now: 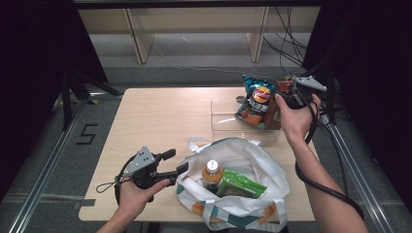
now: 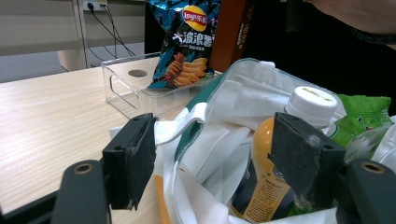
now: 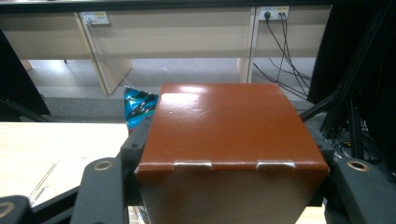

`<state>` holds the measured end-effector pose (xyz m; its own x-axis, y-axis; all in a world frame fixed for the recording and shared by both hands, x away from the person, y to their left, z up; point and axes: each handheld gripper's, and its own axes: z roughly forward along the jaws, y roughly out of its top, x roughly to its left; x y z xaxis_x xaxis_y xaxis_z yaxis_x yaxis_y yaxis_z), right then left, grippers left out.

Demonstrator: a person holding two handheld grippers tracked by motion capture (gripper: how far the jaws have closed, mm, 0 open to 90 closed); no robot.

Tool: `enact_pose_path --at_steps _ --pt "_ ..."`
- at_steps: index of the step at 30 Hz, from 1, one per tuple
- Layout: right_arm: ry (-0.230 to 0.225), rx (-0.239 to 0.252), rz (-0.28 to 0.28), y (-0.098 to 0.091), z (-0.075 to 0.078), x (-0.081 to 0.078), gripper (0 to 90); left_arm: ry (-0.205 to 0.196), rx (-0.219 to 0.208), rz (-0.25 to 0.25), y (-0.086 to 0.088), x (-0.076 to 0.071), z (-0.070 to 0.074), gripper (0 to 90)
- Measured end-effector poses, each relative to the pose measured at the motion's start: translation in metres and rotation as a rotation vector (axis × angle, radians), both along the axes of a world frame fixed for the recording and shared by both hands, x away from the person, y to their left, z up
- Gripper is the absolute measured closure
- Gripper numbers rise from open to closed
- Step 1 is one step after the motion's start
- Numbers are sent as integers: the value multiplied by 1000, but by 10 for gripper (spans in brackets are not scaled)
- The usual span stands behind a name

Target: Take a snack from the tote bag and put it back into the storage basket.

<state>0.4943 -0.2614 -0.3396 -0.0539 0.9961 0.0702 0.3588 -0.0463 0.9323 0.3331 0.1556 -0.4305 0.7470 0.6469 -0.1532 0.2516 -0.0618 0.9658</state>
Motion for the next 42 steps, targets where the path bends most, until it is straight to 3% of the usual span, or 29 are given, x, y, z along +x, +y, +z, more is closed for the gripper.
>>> enact_pose_path --at_steps 4,20,27,33,42 --pt "-13 -22 7 -2 -2 2 389 1 -1 3 0 0 0 306" --pt "30 -3 -10 -4 -9 8 388 2 4 1 0 0 0 306" --pt "19 -22 -10 -4 -13 11 388 4 1 5 0 -1 0 307" --pt "33 5 -16 -4 -14 14 387 4 7 1 0 0 -1 307" --pt "36 -4 -14 -5 -16 17 387 3 8 -1 -1 0 -1 307"
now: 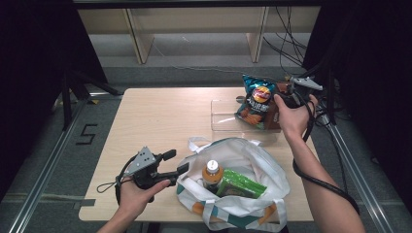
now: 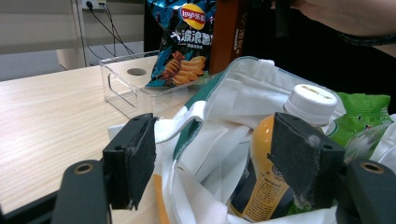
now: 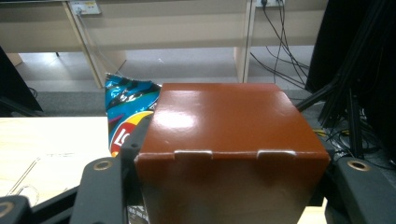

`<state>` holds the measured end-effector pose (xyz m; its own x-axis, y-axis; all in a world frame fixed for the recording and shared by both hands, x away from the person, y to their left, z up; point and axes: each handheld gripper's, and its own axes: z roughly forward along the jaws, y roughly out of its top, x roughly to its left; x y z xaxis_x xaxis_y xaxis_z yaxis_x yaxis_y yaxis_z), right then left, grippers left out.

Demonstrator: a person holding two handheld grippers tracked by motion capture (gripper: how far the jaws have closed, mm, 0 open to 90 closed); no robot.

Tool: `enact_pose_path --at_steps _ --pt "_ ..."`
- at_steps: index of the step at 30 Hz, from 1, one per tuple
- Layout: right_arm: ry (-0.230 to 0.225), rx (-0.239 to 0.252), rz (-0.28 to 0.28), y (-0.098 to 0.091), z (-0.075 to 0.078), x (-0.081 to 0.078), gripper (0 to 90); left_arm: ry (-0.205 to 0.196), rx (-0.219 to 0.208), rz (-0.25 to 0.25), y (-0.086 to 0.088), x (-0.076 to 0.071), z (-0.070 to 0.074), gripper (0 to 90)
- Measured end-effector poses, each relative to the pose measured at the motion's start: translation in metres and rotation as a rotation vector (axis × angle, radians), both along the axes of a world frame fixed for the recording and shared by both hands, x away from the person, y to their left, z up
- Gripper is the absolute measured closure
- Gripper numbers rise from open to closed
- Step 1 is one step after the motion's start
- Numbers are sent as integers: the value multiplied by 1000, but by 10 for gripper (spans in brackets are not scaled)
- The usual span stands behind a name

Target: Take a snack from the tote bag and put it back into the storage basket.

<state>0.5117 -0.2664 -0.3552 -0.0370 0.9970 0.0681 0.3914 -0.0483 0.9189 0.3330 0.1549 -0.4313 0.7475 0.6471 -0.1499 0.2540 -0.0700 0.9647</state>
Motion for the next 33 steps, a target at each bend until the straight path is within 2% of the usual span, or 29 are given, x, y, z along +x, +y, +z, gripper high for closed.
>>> enact_pose_path --at_steps 5,8,9,10,15,21,25,26,27,33 --pt "2 10 -6 1 -3 2 387 1 -1 -2 -1 0 -1 307" --pt "6 0 -3 0 -3 3 387 -1 -15 -10 -2 1 -1 307" --pt "9 -8 -5 0 -4 3 387 5 -5 -3 -1 0 -1 307" --pt "16 11 -7 0 -4 3 387 6 -4 -2 -1 0 -1 307" --pt "26 11 -9 0 -5 5 386 8 -5 -3 -1 0 -1 307" --pt "21 -12 6 -3 -8 8 387 3 -3 -3 -1 0 -1 307" --pt "18 -5 3 -2 -8 8 388 3 -1 -5 -1 0 -1 306" --pt "36 12 -17 0 -8 6 388 4 -2 -4 -1 0 -1 306" --pt "35 2 -19 0 -8 7 389 8 -4 -3 -1 0 -1 307" --pt "40 12 -18 0 -8 8 390 8 -4 -3 -1 0 -1 307"
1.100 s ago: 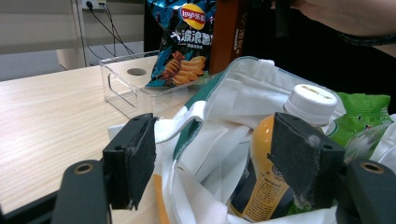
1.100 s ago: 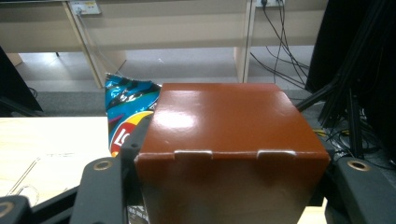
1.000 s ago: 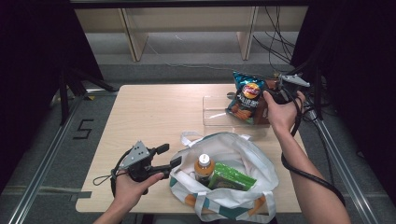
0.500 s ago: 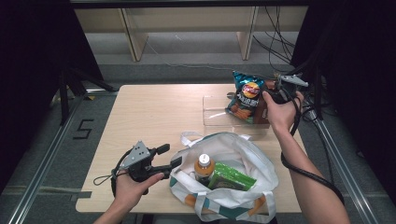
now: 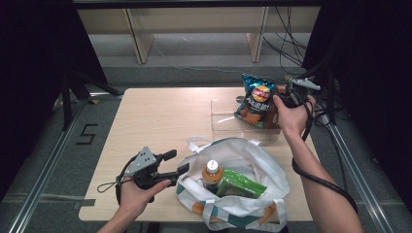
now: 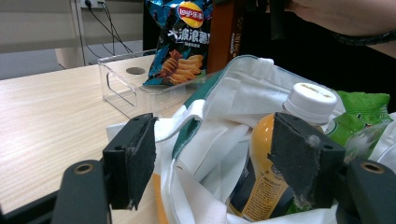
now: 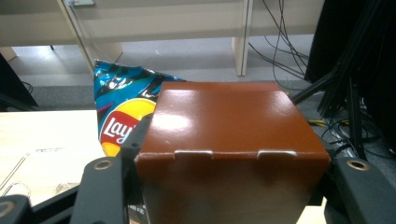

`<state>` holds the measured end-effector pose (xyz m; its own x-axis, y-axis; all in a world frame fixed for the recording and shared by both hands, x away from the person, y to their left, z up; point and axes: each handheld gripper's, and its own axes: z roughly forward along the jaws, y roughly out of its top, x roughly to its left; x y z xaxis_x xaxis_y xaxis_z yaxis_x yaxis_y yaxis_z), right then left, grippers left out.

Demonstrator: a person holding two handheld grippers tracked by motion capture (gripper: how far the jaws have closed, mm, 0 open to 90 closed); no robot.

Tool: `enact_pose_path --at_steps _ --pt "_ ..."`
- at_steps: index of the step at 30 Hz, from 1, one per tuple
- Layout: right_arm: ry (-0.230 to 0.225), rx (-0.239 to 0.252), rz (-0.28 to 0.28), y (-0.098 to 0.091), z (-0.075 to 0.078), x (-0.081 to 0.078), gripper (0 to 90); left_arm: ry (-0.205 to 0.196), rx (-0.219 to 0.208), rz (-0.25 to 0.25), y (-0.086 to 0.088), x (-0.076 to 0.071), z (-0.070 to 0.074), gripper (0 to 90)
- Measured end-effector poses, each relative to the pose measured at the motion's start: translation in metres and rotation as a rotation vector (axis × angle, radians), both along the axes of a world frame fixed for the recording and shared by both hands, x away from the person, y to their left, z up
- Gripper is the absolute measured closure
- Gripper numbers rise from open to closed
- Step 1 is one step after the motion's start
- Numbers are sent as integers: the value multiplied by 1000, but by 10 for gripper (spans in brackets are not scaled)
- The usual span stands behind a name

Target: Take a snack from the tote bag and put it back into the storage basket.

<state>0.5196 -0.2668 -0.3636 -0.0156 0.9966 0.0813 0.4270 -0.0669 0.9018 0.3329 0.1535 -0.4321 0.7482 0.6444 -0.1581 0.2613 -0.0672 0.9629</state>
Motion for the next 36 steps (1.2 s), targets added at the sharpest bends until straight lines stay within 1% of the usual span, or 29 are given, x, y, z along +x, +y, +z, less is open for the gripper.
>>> enact_pose_path --at_steps 2,3,4,5,6,7,8,9,10,11,12,13,14,15,16,20,23,24,25,26,27,28,29,30,31,33,34,35,36 --pt "7 -5 7 0 0 0 391 -3 -5 -2 0 0 0 306" --pt "15 10 -7 2 0 -1 391 -6 -12 -7 -1 0 0 306" --pt "12 2 -8 1 0 0 391 -7 -11 -6 0 1 0 307" --pt "13 9 -7 2 0 0 391 -5 -8 -5 0 1 0 306" --pt "10 7 -8 2 -1 0 391 -3 3 -1 0 0 0 306" --pt "14 -4 -5 1 0 0 391 -3 3 -2 0 0 0 306" --pt "18 -4 -9 2 0 0 391 -3 2 -3 0 0 0 306" --pt "12 -5 -11 2 -1 1 391 -5 2 -3 0 0 0 306" --pt "17 1 -12 3 -1 1 391 -3 3 -2 0 0 0 306" --pt "26 -3 -11 3 -1 0 391 -4 2 -2 0 0 1 307" --pt "20 -6 -9 3 -3 1 391 -4 1 -1 0 0 0 306" --pt "20 2 -12 3 -4 1 391 -3 0 0 0 0 0 306" --pt "22 -14 -18 3 -5 1 391 -7 -10 -6 0 1 0 307" --pt "21 -1 -14 4 -5 1 390 -6 -8 -6 0 0 0 306" --pt "29 1 -17 4 -6 1 390 -1 0 0 0 0 0 306" --pt "36 -3 -16 6 -8 1 390 -4 3 -1 1 0 1 307" --pt "31 -2 -21 5 -10 1 390 -2 -2 -1 0 0 0 307" --pt "27 -14 -25 4 -11 2 390 0 -1 -1 0 -1 0 307" --pt "39 -2 -30 5 -10 0 390 -4 2 -3 0 0 0 306" --pt "31 -6 -25 5 -11 0 390 -4 3 -3 0 0 0 306" --pt "35 -8 -21 5 -11 0 390 -4 5 -3 0 0 0 307" --pt "28 -1 -22 5 -12 0 390 -7 6 -7 0 0 0 306" --pt "38 -5 -29 6 -12 0 390 -4 5 -4 -1 0 0 306" --pt "32 2 -28 6 -14 0 389 -7 8 -6 -1 0 0 306" --pt "38 4 -24 6 -14 0 389 -6 6 -7 -1 0 1 307" --pt "35 3 -30 7 -15 0 389 -8 7 -7 0 0 1 306" --pt "41 0 -32 7 -15 -1 389 -2 3 -3 0 0 0 306" --pt "33 9 -23 6 -16 -1 389 -5 3 -3 0 0 0 306" --pt "34 6 -28 6 -16 -1 389 -10 -7 -10 -1 1 0 307"
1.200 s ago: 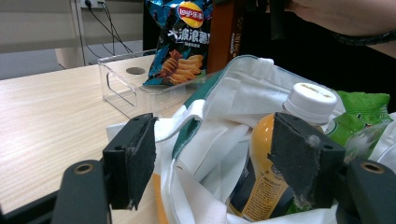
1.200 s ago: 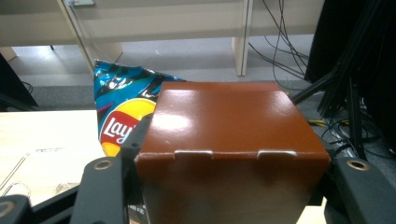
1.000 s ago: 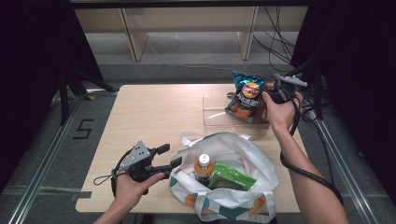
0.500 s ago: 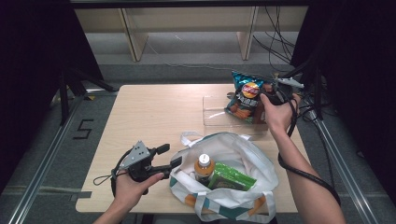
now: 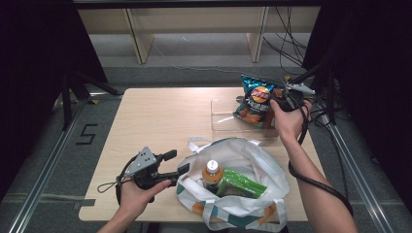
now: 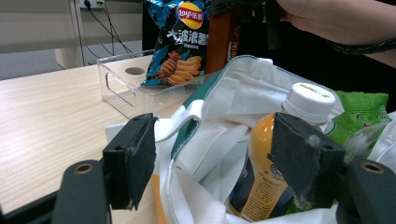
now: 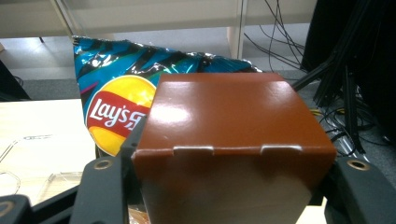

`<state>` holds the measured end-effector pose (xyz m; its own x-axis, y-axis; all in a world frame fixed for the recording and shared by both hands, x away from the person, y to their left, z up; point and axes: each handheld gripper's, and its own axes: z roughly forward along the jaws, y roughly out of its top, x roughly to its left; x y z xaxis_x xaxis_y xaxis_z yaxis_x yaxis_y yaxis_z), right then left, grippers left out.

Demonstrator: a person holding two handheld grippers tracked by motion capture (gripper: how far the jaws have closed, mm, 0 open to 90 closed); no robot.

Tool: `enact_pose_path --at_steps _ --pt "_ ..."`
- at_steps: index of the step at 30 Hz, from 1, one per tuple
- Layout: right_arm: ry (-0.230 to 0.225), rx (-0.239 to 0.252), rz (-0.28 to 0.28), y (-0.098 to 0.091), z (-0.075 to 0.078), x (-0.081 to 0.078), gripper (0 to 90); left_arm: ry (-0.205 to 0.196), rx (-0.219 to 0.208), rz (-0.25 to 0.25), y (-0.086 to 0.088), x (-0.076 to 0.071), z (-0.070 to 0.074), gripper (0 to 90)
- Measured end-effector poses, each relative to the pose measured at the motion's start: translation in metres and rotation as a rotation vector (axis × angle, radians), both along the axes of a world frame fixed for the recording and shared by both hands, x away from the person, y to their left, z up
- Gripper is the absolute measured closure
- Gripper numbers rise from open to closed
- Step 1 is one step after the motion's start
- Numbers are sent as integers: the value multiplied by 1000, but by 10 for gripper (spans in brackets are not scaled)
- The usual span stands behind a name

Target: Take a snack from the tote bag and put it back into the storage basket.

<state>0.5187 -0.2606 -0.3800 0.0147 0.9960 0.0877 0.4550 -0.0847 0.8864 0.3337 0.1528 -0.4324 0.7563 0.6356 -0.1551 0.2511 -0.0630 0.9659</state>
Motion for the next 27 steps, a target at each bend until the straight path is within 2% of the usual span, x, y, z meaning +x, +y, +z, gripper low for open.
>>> enact_pose_path --at_steps 1,5,11,12,14,15,16,18,24,27 --pt "6 -3 -2 0 0 0 389 3 14 4 0 -1 1 307" --pt "5 0 2 -1 -1 0 389 -1 1 -5 -1 0 0 307" --pt "11 1 -3 0 -4 1 392 -1 3 -4 -1 0 0 307" --pt "21 8 -2 0 -4 1 392 4 13 3 0 -1 1 306" --pt "29 -11 3 0 -5 1 392 4 14 4 0 -1 1 307" --pt "31 9 -5 1 -7 1 392 2 15 2 0 -1 1 306" --pt "25 -10 8 -1 -8 1 392 7 11 6 0 -1 1 306" --pt "34 4 -7 3 -9 -1 392 8 9 7 0 -1 1 307" --pt "43 -19 -3 4 -11 -1 391 7 10 7 0 -1 1 306" --pt "38 1 -13 5 -12 -3 387 -1 -1 -1 0 0 0 306"
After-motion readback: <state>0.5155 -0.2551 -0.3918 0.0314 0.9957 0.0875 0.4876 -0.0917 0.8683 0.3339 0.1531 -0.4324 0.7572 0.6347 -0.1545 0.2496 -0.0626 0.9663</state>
